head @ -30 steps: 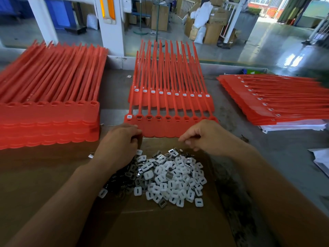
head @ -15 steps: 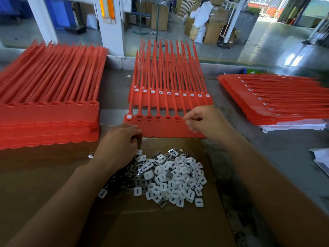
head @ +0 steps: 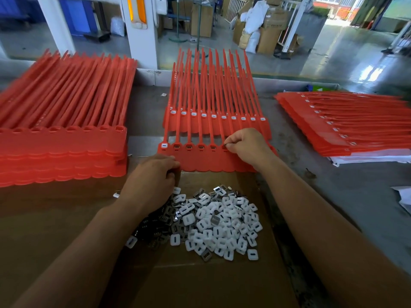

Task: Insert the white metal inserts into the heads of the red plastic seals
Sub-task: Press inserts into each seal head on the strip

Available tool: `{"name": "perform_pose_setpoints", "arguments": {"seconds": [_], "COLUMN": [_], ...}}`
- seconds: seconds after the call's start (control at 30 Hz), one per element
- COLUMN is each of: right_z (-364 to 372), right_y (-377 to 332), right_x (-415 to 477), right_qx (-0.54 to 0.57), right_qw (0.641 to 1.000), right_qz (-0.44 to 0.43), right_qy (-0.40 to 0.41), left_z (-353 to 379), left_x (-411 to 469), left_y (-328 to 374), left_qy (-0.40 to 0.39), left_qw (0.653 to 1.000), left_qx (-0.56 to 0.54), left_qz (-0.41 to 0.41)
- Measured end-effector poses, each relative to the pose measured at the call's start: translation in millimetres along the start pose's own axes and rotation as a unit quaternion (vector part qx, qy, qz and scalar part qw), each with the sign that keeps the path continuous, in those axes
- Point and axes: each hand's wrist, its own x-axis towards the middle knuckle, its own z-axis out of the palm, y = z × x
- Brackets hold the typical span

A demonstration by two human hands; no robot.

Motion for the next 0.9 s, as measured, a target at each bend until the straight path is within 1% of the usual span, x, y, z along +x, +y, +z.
{"name": "perform_pose_setpoints", "arguments": {"seconds": [0.3,0.47,0.63,0.8,0.9], "right_z": [2.7,5.1,7.1,4.3,-0.3], "right_y": [1.3,1.1,0.4,2.5,3.5], "right_x": [3.6,5.4,6.5,4.7,-1.2], "right_qx": [-0.032,-0.014,-0.005,0.007,-0.001], "right_qw": [0.999,0.999,0.999,0.999,1.0], "right_qz": [-0.012,0.001,-0.001,-0.005,-0.025], "right_qy": [0.006,0.038,0.045,0.038,0.018], "left_z": [-0.8,-0.4,0.2,-0.3,-0.3], "left_x": [-0.4,-0.2,-0.2,-0.4,-0.3], "left_y": [1.5,0.6,-0.1,0.6,1.0], "left_qy": [0.003,0.003,0.004,0.005,0.005], "left_qw": [1.0,1.0,1.0,1.0,1.0], "left_qx": [-0.002,-0.004,-0.002,-0.002,-0.002], "left_qz": [0.006,0.002,0.002,0.008,0.007]}}
